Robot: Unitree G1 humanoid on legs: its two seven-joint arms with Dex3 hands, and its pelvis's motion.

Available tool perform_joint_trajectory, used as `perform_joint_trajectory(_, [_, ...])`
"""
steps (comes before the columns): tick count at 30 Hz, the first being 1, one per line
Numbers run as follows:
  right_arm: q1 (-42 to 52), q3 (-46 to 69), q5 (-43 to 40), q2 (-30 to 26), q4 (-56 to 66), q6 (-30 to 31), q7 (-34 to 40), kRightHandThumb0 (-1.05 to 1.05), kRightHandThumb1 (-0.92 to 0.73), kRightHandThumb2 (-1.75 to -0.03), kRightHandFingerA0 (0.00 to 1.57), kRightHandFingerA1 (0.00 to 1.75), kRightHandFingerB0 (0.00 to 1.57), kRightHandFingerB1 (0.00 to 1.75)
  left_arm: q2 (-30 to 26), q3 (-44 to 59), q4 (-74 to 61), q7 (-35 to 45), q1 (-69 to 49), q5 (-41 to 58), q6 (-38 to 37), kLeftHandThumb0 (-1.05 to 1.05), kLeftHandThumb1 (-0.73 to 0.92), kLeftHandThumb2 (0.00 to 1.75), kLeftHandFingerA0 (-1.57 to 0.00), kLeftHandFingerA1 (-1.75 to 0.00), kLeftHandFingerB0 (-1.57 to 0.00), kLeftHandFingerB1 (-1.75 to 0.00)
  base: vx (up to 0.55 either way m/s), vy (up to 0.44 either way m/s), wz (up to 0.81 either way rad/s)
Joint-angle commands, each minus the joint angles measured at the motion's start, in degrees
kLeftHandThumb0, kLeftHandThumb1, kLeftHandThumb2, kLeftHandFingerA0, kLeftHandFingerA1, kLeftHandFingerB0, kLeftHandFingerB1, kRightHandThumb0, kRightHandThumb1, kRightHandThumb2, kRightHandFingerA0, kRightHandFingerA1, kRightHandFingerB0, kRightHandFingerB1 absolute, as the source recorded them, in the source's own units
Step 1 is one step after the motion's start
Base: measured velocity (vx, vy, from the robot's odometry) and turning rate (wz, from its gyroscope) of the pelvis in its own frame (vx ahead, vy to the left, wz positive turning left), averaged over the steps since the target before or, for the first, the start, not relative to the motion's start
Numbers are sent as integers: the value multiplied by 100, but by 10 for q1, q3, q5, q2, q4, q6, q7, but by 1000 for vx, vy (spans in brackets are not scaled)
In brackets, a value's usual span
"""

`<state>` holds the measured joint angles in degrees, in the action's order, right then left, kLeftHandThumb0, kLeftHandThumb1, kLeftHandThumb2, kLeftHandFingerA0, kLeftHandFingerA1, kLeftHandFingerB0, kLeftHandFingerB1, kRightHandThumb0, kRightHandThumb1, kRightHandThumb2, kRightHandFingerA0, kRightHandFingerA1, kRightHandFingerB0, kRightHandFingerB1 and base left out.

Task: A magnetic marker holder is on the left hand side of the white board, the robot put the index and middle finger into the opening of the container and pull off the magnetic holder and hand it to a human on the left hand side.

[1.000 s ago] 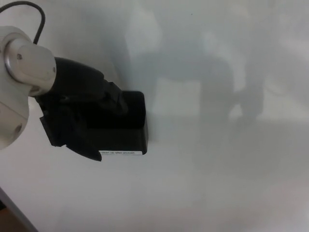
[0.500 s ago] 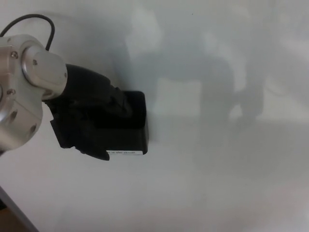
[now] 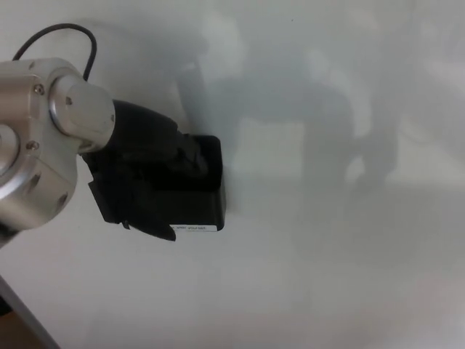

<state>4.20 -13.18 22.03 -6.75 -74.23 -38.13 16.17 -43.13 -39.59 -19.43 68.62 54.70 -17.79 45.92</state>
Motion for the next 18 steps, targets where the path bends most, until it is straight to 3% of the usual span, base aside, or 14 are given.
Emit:
perform_joint_trajectory(1, [-1, 1, -1, -9, -1, -5, 1, -69, -80, -64, 64, 49, 30, 31, -14, 2, -23, -5, 24, -46, -6, -81, 47, 87, 0, 0, -9, -7, 0, 0, 0])
perform_joint_trajectory(11, [5, -4, 5, -10, -3, -5, 7, -70, -80, -64, 66, 51, 31, 31, -30, 26, -67, 1, 20, -45, 2, -80, 48, 87, -1, -9, -10, -13, 0, 0, 0])
perform_joint_trajectory(13, [16, -2, 1, -10, -3, -13, 0, -68, -79, -64, 65, 50, 31, 31, -31, 33, -77, 0, 8, -40, 13, -77, 45, 86, 0, -12, -3, -13, 0, 0, 0])
perform_joint_trajectory(18, [17, -7, 6, -10, 1, -7, 10, -65, -79, -64, 65, 49, 32, 31, -35, -6, -69, 14, 7, -70, 12, -81, 47, 88, 0, 0, -5, -9, 0, 0, 0])
